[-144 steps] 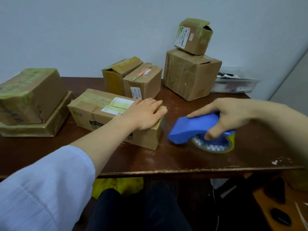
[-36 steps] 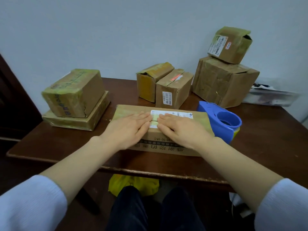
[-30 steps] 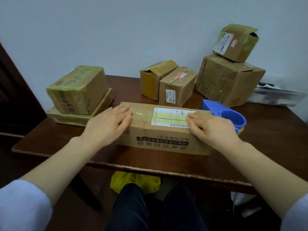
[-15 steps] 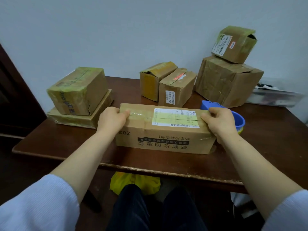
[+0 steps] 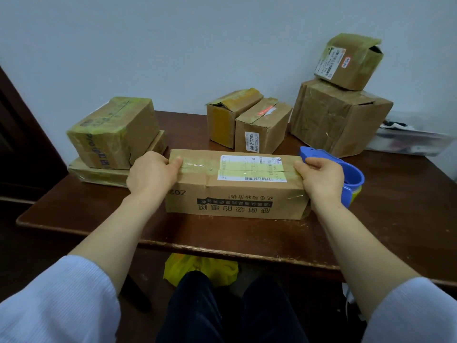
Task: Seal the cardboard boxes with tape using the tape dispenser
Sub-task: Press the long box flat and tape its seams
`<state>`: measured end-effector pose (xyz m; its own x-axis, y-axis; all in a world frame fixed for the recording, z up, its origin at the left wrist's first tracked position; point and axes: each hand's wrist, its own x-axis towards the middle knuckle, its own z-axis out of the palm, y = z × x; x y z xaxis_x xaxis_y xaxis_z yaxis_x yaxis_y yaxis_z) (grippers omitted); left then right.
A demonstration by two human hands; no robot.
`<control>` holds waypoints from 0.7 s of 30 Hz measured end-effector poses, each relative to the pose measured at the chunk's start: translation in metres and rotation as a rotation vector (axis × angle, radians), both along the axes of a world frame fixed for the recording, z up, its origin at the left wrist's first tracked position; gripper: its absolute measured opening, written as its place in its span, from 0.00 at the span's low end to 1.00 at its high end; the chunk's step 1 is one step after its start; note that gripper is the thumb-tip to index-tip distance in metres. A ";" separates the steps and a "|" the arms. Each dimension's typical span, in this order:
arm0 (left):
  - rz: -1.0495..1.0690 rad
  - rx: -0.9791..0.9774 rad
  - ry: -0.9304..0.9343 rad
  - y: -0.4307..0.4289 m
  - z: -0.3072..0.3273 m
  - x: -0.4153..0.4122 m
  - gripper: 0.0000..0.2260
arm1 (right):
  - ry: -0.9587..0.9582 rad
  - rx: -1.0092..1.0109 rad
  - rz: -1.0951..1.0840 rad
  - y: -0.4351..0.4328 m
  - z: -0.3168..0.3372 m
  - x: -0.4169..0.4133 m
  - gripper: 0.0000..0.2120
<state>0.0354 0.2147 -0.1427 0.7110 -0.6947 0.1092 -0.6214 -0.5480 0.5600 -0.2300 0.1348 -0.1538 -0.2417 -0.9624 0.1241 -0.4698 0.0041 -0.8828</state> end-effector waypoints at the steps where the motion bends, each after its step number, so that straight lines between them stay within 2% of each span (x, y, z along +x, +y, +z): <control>1: -0.007 0.029 -0.059 0.000 0.000 0.002 0.20 | 0.025 0.025 -0.004 0.001 -0.002 0.000 0.15; 3: -0.023 0.049 -0.116 -0.001 -0.002 0.003 0.21 | 0.107 0.128 0.038 -0.001 0.000 0.000 0.19; 5: -0.041 0.048 -0.097 -0.003 -0.004 0.003 0.22 | 0.274 0.177 0.067 -0.005 0.004 -0.002 0.22; 7: -0.051 0.104 -0.135 -0.005 0.001 0.002 0.22 | 0.516 0.138 0.064 -0.007 0.009 -0.003 0.23; 10: -0.080 0.259 -0.333 -0.002 0.018 -0.002 0.20 | 0.881 0.069 0.028 -0.004 0.025 -0.002 0.23; 13: -0.144 0.270 -0.544 0.001 0.028 -0.012 0.16 | 1.170 -0.089 0.026 0.005 0.047 0.004 0.14; 15: -0.334 0.165 -0.648 -0.001 0.026 -0.022 0.20 | 1.192 -0.291 0.176 0.012 0.055 0.016 0.12; 16: -0.505 0.119 -0.638 -0.003 0.024 -0.030 0.21 | 1.127 -0.325 0.359 0.016 0.055 0.025 0.14; 18: -0.800 0.142 -0.510 -0.004 0.014 -0.048 0.22 | 0.936 -0.194 0.759 0.024 0.044 0.045 0.20; 19: -0.860 0.195 -0.460 -0.003 0.008 -0.053 0.22 | 0.904 -0.103 0.885 0.026 0.036 0.051 0.22; 21: -0.867 0.256 -0.415 -0.001 0.004 -0.049 0.23 | 0.902 -0.032 0.930 0.023 0.025 0.048 0.23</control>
<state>-0.0134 0.2133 -0.1391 -0.1146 -0.9934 0.0085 -0.9840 0.1147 0.1361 -0.1818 0.1576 -0.1286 0.6925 -0.7168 -0.0820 -0.7107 -0.6582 -0.2485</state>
